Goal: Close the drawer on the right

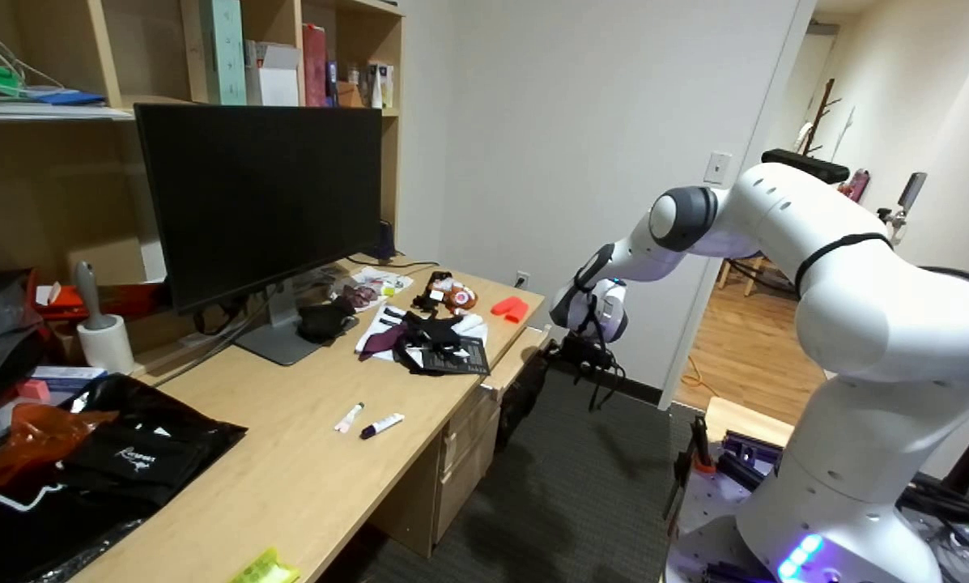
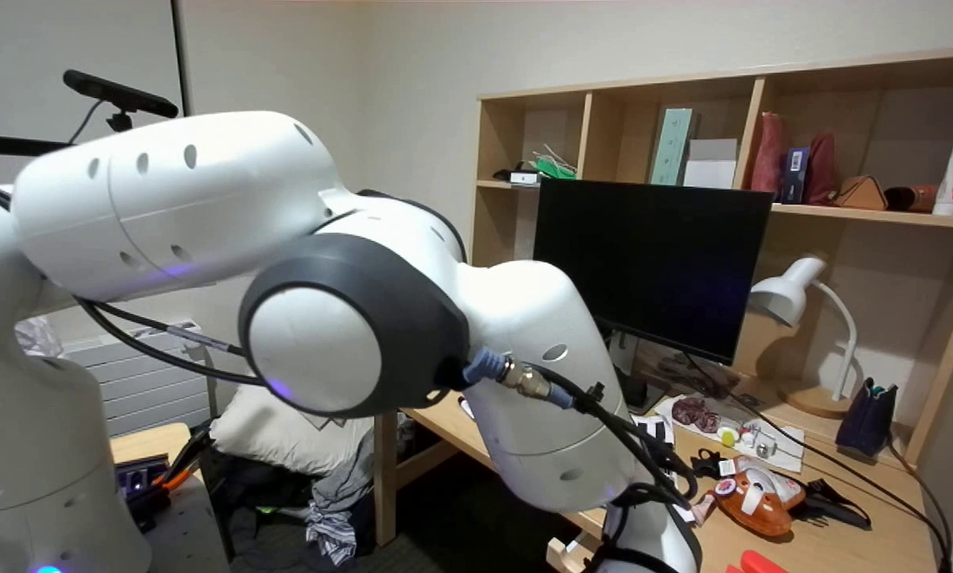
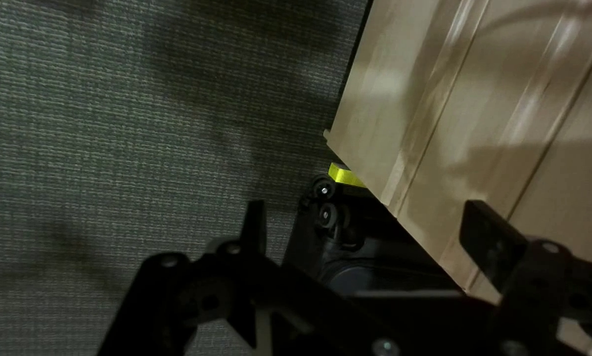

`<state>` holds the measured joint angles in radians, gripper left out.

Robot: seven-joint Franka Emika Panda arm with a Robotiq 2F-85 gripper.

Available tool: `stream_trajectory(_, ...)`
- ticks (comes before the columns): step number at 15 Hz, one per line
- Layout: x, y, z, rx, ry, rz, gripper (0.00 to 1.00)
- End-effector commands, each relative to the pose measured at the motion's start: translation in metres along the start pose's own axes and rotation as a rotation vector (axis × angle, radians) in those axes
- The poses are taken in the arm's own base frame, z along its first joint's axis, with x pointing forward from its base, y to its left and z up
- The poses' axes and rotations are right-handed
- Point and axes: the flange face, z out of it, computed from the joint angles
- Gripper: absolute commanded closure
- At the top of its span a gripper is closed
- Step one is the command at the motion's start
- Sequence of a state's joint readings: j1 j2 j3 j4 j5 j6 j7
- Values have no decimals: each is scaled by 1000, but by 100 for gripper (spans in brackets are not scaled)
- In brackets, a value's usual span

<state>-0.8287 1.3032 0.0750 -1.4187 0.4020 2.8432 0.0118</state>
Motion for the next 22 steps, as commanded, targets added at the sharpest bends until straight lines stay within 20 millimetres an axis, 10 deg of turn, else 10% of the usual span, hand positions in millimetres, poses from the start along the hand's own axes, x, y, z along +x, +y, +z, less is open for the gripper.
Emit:
stream_trajectory(1, 14, -3, 15, -3, 16, -28, 0)
stream_trajectory(15, 16, -11, 26, 32, 9, -42, 0)
stream_trajectory(22, 17, -13, -13, 96, 75, -21, 0)
